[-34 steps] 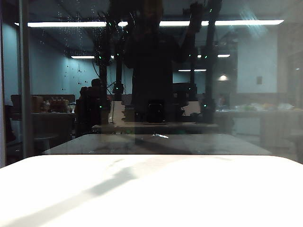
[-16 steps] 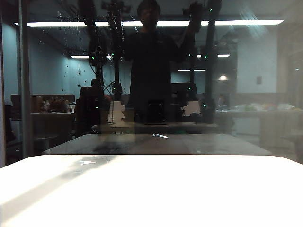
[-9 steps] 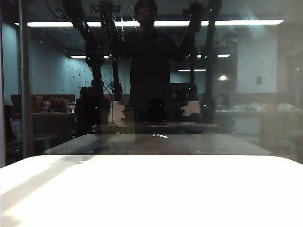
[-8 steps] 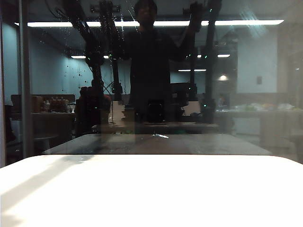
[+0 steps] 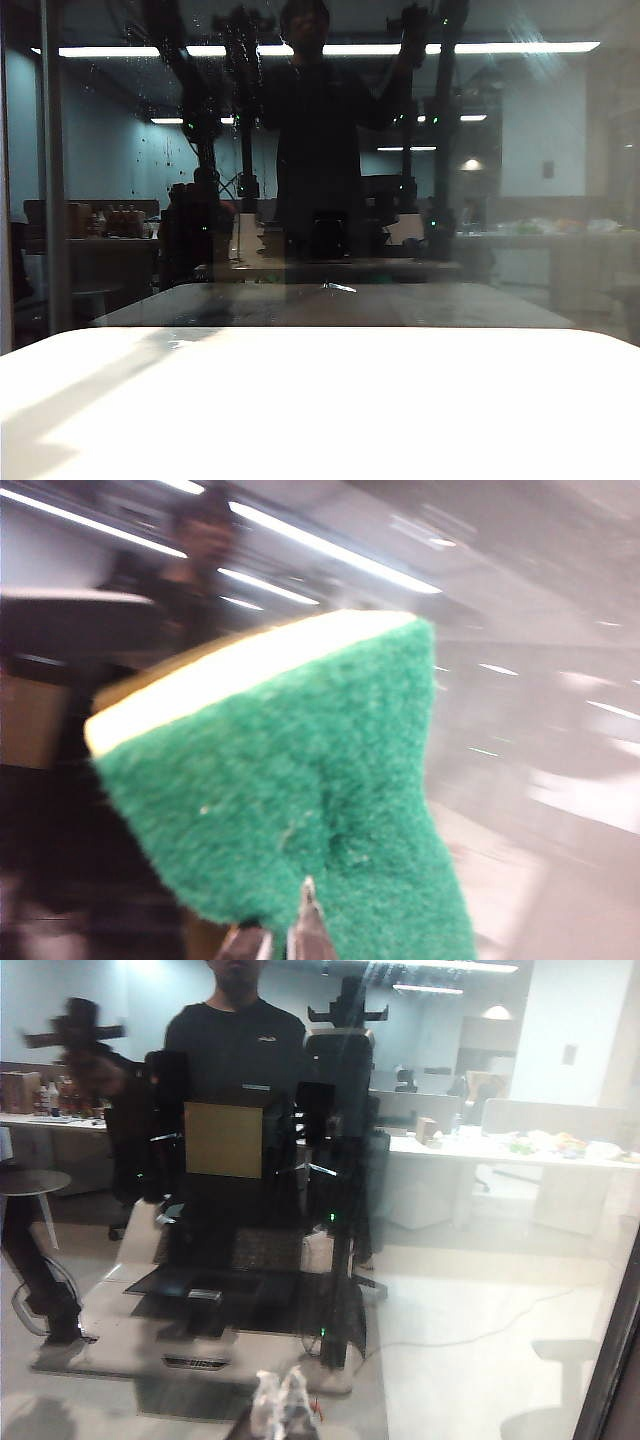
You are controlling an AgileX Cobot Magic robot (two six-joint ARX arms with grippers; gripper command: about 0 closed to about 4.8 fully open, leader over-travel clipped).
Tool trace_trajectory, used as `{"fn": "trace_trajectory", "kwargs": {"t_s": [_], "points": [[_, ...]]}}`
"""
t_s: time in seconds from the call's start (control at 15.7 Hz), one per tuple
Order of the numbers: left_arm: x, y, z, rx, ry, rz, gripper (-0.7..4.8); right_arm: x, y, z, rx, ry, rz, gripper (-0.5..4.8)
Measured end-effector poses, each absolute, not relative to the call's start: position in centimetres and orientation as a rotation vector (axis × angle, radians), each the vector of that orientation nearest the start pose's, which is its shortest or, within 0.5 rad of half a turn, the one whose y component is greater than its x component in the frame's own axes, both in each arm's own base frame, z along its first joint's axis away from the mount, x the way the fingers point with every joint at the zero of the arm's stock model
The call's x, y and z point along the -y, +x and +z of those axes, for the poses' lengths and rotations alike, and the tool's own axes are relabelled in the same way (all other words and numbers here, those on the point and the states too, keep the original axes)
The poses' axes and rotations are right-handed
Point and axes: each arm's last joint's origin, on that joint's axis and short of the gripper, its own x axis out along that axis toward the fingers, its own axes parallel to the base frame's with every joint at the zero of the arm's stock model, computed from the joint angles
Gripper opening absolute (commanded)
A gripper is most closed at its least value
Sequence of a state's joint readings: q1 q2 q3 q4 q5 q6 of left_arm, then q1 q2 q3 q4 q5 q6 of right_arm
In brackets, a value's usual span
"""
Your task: Reach upward to find where there is water on the glass, pick up the sponge from the table, dry the water, and finally place the sponge back on the table.
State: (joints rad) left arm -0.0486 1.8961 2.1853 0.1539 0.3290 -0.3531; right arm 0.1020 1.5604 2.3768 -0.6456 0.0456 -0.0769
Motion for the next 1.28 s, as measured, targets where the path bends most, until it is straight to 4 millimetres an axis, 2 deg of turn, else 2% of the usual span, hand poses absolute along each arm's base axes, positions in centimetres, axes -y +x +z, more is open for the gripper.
{"fn": "trace_trajectory", "kwargs": {"t_s": [0.26, 0.57, 0.7, 0.89, 1.02, 1.09, 1.15, 1.28], "points": [[7.8, 40.9, 51.4, 0.343, -0.304, -0.561, -0.06, -2.3, 23.6, 60.4, 0.172, -0.064, 0.050, -0.06], [14.1, 42.5, 48.2, 0.240, -0.330, -0.688, -0.06, -2.3, 23.5, 60.4, 0.172, -0.064, 0.051, -0.06], [15.4, 42.7, 47.3, 0.210, -0.332, -0.714, -0.06, -2.3, 23.5, 60.3, 0.171, -0.064, 0.050, -0.06], [15.2, 42.6, 47.7, 0.209, -0.331, -0.715, -0.06, -2.3, 23.5, 60.2, 0.156, -0.065, 0.051, -0.06], [14.1, 42.2, 49.5, 0.260, -0.326, -0.700, -0.06, -2.3, 23.6, 60.1, 0.147, -0.066, 0.051, -0.06], [12.2, 41.6, 51.6, 0.339, -0.318, -0.668, -0.06, -2.3, 23.6, 60.1, 0.147, -0.066, 0.050, -0.06], [10.9, 41.2, 52.8, 0.377, -0.312, -0.641, -0.06, -2.3, 23.6, 60.1, 0.147, -0.066, 0.051, -0.06], [8.1, 40.8, 54.1, 0.411, -0.298, -0.573, -0.06, -2.3, 23.6, 60.1, 0.146, -0.066, 0.051, -0.06]]}}
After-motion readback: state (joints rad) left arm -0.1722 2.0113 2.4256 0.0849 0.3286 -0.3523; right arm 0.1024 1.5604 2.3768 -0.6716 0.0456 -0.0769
